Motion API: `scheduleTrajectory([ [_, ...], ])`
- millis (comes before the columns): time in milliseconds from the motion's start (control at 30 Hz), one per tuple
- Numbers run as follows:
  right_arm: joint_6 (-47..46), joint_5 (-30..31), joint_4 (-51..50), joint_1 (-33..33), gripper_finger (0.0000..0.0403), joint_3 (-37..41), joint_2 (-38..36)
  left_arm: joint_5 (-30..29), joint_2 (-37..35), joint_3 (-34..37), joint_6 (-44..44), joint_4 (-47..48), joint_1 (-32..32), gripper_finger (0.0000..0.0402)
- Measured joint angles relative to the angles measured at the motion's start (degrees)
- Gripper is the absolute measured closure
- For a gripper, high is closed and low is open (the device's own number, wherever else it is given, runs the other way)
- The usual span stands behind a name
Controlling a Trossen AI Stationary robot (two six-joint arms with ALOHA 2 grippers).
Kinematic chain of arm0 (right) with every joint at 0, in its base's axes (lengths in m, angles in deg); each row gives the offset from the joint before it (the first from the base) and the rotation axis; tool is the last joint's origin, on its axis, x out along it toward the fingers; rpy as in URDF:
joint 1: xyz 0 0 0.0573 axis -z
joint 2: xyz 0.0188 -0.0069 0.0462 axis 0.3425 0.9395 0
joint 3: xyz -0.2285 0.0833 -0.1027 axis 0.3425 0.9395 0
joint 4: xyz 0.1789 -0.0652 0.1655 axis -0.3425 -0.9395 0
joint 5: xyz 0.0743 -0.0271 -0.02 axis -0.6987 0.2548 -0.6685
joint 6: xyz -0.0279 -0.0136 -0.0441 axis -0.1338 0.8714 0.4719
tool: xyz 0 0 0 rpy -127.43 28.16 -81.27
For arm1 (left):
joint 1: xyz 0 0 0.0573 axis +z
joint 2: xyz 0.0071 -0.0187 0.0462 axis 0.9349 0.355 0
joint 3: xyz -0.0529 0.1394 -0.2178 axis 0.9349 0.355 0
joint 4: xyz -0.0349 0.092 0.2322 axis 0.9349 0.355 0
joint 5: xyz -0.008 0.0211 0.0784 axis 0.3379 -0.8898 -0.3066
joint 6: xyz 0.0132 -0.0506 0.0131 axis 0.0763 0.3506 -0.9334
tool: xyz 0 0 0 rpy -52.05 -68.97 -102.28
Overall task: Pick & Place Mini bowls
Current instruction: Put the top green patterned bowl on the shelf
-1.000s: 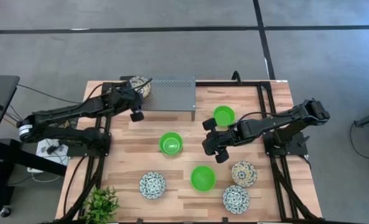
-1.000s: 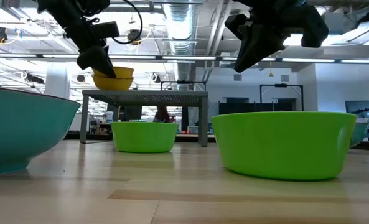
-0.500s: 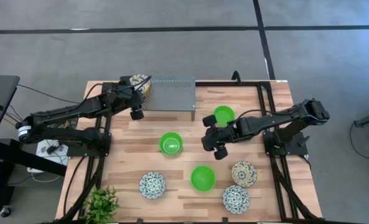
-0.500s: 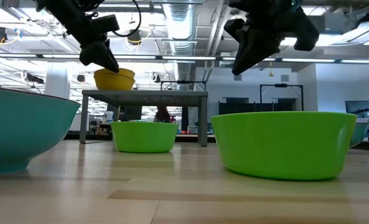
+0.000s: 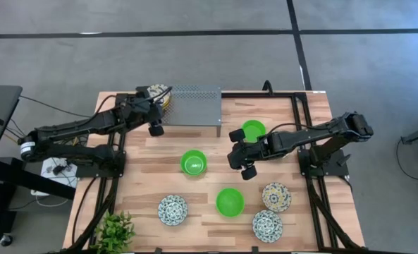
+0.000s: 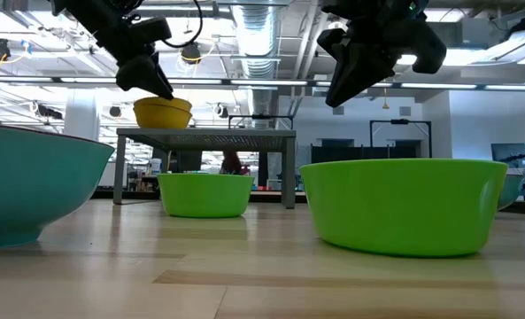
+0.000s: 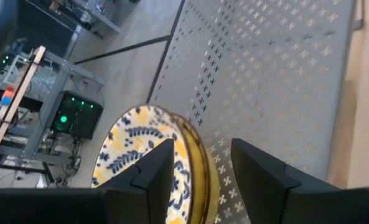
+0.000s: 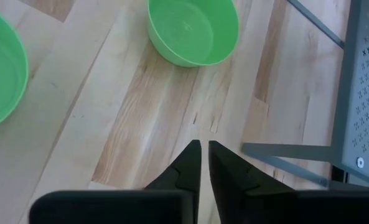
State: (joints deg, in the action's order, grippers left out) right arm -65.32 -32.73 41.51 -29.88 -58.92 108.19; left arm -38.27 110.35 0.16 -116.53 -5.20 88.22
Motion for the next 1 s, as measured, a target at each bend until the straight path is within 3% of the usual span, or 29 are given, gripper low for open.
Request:
scheduleTrajectory([
  [400,-0.1,0.0,0.0,0.0,0.0316,0.0,0.0,0.0,0.0,0.0,1.3,-4.1,-14.1,0.0241],
  [733,-3.4,0.0,-0.1,-0.4,0.0315,0.0,0.0,4.8,0.0,0.0,12.8,-4.3,-26.3,0.0248],
  [1000,-5.9,0.0,-0.6,-1.0,0.0315,0.0,0.0,5.0,0.0,0.1,22.9,-3.9,-32.5,0.0248],
])
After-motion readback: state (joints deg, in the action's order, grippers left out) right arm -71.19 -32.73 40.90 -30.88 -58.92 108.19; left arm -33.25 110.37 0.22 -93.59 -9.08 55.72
